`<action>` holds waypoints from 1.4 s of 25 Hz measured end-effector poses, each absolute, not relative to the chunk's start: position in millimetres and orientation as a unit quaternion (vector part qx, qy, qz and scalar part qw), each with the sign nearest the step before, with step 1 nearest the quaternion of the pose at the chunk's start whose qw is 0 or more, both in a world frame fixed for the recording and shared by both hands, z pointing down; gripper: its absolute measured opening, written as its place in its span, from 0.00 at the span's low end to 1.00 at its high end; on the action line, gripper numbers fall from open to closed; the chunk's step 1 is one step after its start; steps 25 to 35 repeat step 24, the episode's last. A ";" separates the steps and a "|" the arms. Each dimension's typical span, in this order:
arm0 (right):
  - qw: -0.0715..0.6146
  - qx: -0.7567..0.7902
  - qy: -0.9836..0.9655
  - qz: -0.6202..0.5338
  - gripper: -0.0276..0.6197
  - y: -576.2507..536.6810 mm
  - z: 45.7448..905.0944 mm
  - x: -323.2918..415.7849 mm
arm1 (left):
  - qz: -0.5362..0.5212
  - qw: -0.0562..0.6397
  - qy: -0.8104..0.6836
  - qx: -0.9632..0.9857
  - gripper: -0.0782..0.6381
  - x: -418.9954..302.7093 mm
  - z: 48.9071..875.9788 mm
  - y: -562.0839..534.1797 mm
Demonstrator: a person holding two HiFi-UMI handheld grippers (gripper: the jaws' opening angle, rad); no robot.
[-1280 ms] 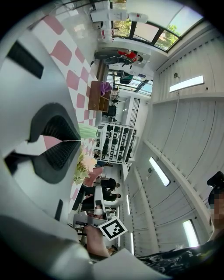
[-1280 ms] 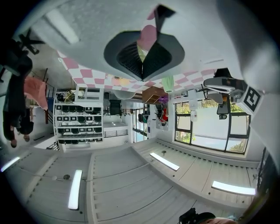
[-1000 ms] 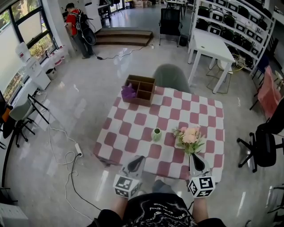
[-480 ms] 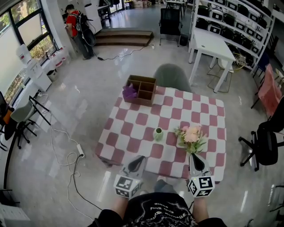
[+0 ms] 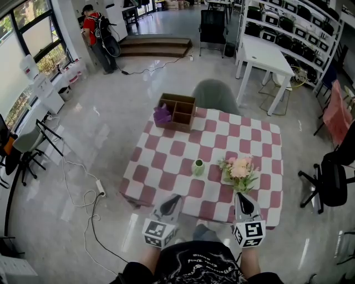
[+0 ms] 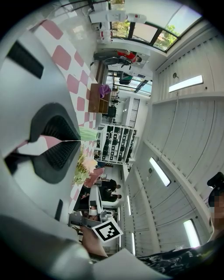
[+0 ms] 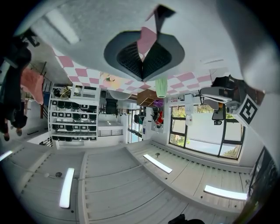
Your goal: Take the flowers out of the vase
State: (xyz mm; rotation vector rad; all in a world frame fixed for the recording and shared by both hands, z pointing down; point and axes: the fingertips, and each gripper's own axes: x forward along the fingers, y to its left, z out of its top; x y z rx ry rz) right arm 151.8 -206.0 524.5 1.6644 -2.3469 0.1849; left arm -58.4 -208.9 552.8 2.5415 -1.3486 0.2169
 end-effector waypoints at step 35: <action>0.143 0.567 -0.808 0.069 0.05 -203.7 532.4 152.3 | 0.077 0.129 -0.456 0.877 0.13 -53.0 552.5 -209.5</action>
